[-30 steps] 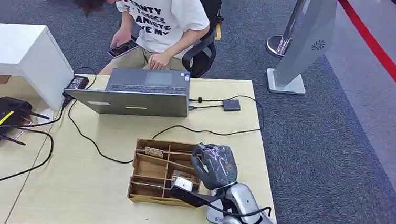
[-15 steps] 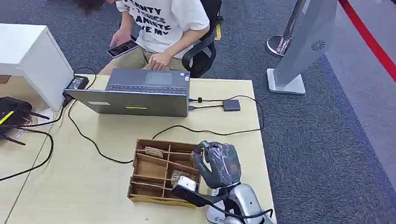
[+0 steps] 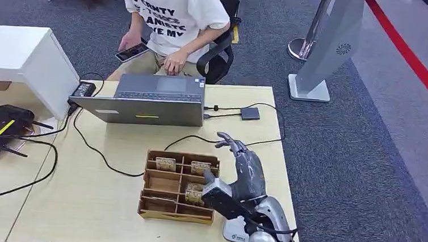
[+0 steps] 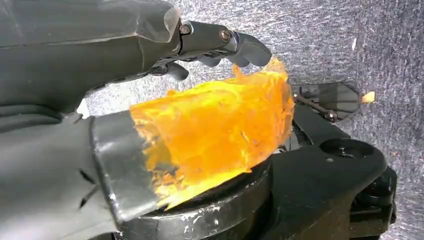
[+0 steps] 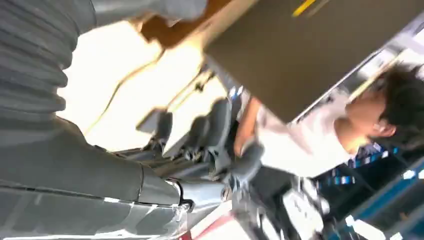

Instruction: Pass the card to the sensor for recognition and then transmit it.

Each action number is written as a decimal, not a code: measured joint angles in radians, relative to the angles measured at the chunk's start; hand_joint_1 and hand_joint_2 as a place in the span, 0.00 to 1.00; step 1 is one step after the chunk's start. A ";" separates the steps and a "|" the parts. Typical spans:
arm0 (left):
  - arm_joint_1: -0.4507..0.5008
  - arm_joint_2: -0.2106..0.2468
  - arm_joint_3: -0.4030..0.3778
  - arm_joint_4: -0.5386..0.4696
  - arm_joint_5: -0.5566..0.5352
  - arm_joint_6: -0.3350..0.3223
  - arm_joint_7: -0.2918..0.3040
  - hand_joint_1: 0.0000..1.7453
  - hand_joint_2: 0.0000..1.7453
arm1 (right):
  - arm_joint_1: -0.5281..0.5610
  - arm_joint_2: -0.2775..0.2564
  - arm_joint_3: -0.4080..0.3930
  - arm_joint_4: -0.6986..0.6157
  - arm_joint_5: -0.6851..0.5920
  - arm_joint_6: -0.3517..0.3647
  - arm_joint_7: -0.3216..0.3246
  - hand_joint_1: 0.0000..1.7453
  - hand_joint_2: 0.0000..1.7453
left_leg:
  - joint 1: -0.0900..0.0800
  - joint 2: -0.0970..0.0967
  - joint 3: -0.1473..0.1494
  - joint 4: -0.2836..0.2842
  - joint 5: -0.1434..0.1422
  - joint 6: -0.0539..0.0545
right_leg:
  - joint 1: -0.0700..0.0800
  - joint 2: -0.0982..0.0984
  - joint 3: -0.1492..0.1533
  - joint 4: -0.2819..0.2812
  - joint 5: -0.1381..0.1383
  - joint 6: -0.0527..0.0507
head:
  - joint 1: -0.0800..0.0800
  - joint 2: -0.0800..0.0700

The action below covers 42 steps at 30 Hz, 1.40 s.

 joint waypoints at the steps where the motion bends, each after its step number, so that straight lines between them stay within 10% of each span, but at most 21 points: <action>1: 0.000 0.000 0.001 0.000 0.002 0.001 0.000 0.00 0.00 | 0.003 -0.004 0.000 -0.014 -0.031 0.012 -0.004 0.03 1.00 | 0.000 0.000 0.000 0.000 0.000 0.000 | 0.000 0.000 0.000 0.000 0.000 0.000 | 0.000 0.000; 16: 0.000 0.000 0.010 0.000 0.009 0.003 -0.011 0.00 0.00 | 0.005 -0.049 0.043 -0.057 -0.146 0.102 -0.028 0.23 1.00 | 0.000 0.000 0.000 0.000 0.000 0.000 | 0.000 0.000 0.000 0.000 0.000 0.000 | 0.000 0.000; 42: 0.000 0.000 0.024 0.000 0.016 0.010 -0.018 0.00 0.00 | -0.098 -0.087 0.270 -0.050 -0.156 0.239 -0.057 0.25 1.00 | 0.000 0.000 0.000 0.000 0.000 0.000 | 0.000 0.000 0.000 0.000 0.000 0.000 | 0.000 0.000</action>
